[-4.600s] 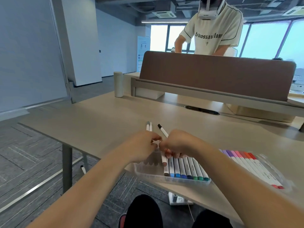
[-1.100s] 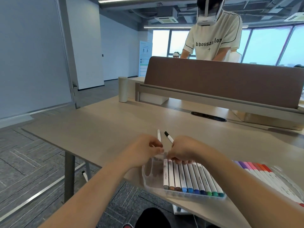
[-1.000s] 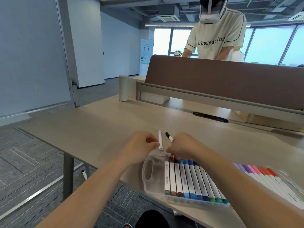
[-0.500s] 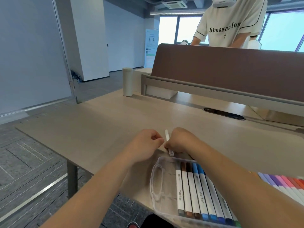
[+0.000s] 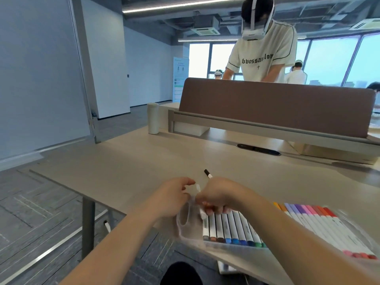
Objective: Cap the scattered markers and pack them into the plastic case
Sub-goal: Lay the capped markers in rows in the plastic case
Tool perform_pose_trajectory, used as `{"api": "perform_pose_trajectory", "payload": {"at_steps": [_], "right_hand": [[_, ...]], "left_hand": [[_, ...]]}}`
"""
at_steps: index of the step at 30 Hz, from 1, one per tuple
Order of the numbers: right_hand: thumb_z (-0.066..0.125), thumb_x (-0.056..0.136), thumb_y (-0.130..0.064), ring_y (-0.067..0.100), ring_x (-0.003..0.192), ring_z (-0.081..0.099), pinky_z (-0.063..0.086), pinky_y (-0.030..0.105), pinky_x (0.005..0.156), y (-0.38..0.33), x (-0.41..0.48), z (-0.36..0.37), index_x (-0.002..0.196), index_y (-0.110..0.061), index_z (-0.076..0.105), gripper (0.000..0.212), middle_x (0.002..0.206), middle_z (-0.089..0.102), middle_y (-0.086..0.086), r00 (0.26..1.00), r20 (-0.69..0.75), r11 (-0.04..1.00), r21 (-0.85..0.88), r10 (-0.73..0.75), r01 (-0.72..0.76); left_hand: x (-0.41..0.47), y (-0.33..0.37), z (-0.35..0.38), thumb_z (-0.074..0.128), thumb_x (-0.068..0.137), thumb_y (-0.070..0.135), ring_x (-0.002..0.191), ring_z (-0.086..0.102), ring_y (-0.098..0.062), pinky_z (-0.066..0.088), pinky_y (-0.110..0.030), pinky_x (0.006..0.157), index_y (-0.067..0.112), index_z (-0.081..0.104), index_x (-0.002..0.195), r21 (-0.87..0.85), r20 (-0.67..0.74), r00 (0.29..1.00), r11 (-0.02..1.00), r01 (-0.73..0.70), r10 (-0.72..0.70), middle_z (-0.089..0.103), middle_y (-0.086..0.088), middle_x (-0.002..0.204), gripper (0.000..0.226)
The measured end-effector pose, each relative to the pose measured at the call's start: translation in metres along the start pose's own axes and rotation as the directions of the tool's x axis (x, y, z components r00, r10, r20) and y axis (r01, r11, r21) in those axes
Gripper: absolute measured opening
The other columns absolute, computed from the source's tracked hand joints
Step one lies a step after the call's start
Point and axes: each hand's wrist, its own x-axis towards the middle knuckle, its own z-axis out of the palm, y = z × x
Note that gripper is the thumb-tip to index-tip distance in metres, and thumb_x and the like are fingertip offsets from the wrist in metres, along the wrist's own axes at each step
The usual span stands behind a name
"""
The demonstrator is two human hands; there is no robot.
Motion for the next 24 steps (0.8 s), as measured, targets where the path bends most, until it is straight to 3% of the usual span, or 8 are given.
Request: {"api": "perform_pose_trajectory", "payload": {"at_steps": [3,6,8,13,19,24], "right_hand": [[0.048,0.096,-0.051,0.014,0.043,0.035,0.030,0.026,0.049,0.000,-0.010,0.009,0.058,-0.014,0.054,0.054,0.053,0.046,0.001,0.999,0.042,0.999,-0.030,-0.025,0.026],[0.046,0.101,-0.040,0.013,0.043,0.041,0.034,0.023,0.047,0.002,-0.016,0.011,0.063,-0.013,0.056,0.047,0.055,0.052,0.000,0.999,-0.040,0.994,-0.107,-0.036,0.031],[0.047,0.100,-0.032,0.013,0.047,0.045,0.038,0.023,0.050,0.006,-0.015,0.009,0.065,-0.013,0.057,0.041,0.056,0.054,-0.001,0.995,-0.091,0.986,-0.161,-0.044,0.029],[0.058,0.094,-0.035,0.015,0.053,0.049,0.041,0.026,0.056,0.015,-0.006,0.009,0.062,-0.014,0.058,0.038,0.060,0.055,0.001,0.994,-0.103,0.987,-0.159,-0.022,0.005],[0.062,0.094,-0.038,0.014,0.056,0.049,0.041,0.025,0.057,0.014,-0.001,0.008,0.068,-0.014,0.057,0.035,0.064,0.054,-0.001,0.998,-0.051,0.986,-0.166,-0.020,0.011],[0.062,0.095,-0.037,0.013,0.058,0.050,0.041,0.023,0.057,0.012,-0.001,0.007,0.070,-0.013,0.057,0.034,0.068,0.055,0.000,0.999,-0.025,0.981,-0.192,-0.030,0.025]], "left_hand": [[-0.011,0.007,0.000,0.050,0.094,0.009,0.127,0.052,-0.019,0.041,-0.033,0.105,0.022,0.058,0.134,0.156,0.147,0.986,0.983,-0.102,0.079,0.055,0.002,0.139,0.043],[-0.017,0.009,0.001,0.050,0.097,0.017,0.138,0.041,-0.016,0.035,-0.037,0.112,0.026,0.052,0.141,0.189,0.260,0.963,0.974,-0.125,0.074,0.036,0.008,0.155,0.045],[-0.020,0.010,0.002,0.053,0.099,0.027,0.141,0.036,-0.013,0.033,-0.035,0.114,0.025,0.049,0.144,0.169,0.281,0.956,0.976,-0.138,0.086,0.027,0.010,0.159,0.045],[-0.022,0.012,0.002,0.062,0.093,0.036,0.125,0.053,-0.015,0.041,-0.038,0.106,0.021,0.065,0.125,0.198,0.314,0.941,0.960,-0.197,0.128,0.055,0.009,0.140,0.036],[-0.019,0.013,0.003,0.067,0.088,0.041,0.134,0.044,-0.012,0.033,-0.040,0.114,0.025,0.061,0.131,0.236,0.331,0.939,0.956,-0.175,0.090,0.039,0.015,0.152,0.046],[-0.016,0.017,0.003,0.070,0.085,0.044,0.134,0.045,-0.011,0.033,-0.038,0.113,0.026,0.059,0.134,0.279,0.316,0.948,0.951,-0.137,0.044,0.041,0.015,0.151,0.053]]}}
